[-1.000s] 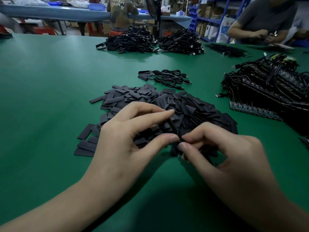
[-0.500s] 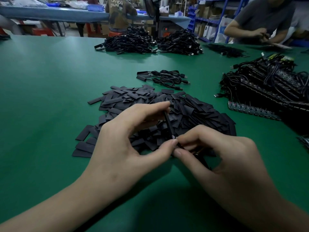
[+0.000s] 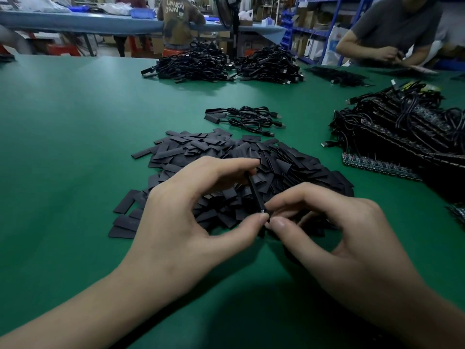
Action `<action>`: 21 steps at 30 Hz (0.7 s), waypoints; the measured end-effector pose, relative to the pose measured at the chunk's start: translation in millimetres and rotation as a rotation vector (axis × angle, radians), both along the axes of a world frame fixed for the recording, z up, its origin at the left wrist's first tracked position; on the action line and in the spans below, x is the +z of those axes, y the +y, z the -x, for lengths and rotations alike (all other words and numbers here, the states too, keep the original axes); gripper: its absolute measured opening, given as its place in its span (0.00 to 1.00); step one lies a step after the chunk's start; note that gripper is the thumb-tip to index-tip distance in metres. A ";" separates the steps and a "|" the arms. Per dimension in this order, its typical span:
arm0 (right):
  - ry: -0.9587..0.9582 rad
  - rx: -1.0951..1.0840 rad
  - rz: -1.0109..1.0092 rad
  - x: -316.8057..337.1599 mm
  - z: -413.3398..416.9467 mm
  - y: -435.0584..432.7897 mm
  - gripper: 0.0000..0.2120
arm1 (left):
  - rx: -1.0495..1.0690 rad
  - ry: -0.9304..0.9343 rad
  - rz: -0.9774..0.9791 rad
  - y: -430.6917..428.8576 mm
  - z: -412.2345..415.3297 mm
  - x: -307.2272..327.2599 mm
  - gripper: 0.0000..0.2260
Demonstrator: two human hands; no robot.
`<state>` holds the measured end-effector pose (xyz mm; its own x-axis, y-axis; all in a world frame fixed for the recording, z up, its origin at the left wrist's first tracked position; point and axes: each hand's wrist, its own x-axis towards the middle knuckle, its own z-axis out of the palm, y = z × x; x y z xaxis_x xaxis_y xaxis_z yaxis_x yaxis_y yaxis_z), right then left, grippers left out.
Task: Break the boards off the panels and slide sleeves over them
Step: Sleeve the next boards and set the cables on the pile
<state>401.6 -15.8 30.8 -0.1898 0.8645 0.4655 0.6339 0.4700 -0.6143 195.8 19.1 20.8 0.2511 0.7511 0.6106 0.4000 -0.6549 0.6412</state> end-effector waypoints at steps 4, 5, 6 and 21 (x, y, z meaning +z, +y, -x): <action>-0.181 -0.030 0.057 -0.2 -4.0 1.5 0.14 | -0.045 -0.194 0.108 11.2 -0.7 -0.3 0.20; -0.212 -0.025 0.064 -0.4 -3.8 1.6 0.13 | -0.030 -0.219 0.123 14.7 0.7 -4.0 0.20; -0.231 -0.019 0.065 -0.8 -3.7 1.9 0.13 | -0.015 -0.250 0.138 15.2 1.5 -4.9 0.20; -0.708 -0.321 -0.167 73.2 -15.5 189.5 0.09 | 0.072 0.160 0.045 15.8 -0.4 -8.2 0.21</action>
